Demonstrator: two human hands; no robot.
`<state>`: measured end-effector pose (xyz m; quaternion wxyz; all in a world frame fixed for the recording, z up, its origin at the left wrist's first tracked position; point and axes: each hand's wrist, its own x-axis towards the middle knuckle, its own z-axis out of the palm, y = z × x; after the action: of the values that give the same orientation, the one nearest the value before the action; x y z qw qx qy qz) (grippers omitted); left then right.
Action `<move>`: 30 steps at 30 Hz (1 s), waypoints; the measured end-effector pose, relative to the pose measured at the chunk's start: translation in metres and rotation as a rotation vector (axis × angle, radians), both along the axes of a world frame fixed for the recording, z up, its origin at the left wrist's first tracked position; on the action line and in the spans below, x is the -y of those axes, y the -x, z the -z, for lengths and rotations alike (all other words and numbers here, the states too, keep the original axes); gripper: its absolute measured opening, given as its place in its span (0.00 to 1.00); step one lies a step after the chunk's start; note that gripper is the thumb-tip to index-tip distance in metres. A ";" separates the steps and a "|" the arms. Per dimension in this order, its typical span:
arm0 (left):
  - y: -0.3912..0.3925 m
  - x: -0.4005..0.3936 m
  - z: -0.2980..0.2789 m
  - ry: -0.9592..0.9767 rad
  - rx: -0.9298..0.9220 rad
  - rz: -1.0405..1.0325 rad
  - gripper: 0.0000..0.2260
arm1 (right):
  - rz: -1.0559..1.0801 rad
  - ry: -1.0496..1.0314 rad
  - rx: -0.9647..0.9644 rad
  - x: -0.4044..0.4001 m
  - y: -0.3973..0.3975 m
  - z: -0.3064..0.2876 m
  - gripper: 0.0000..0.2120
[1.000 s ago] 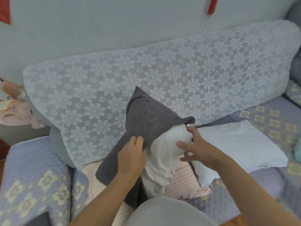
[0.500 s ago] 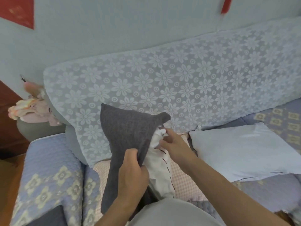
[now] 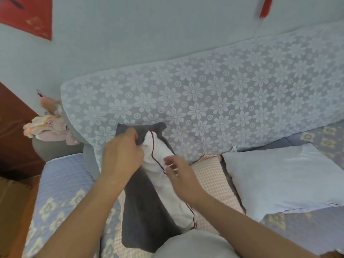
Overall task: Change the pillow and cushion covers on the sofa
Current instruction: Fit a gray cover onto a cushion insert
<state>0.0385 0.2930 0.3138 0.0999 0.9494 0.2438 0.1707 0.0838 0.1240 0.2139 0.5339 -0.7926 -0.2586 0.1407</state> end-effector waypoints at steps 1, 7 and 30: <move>0.009 0.002 -0.004 0.016 -0.002 -0.011 0.08 | 0.124 -0.013 0.080 0.002 -0.011 -0.006 0.09; 0.038 0.015 -0.017 0.323 0.145 -0.108 0.16 | -0.232 -0.061 0.762 -0.037 0.011 -0.034 0.16; 0.054 0.003 -0.063 1.177 0.585 0.129 0.22 | 0.262 0.085 0.585 -0.061 -0.036 -0.090 0.05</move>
<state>-0.0151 0.2900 0.3770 0.6743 0.6635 0.2021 0.2535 0.1198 0.1853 0.3042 0.4169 -0.8477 -0.2906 -0.1522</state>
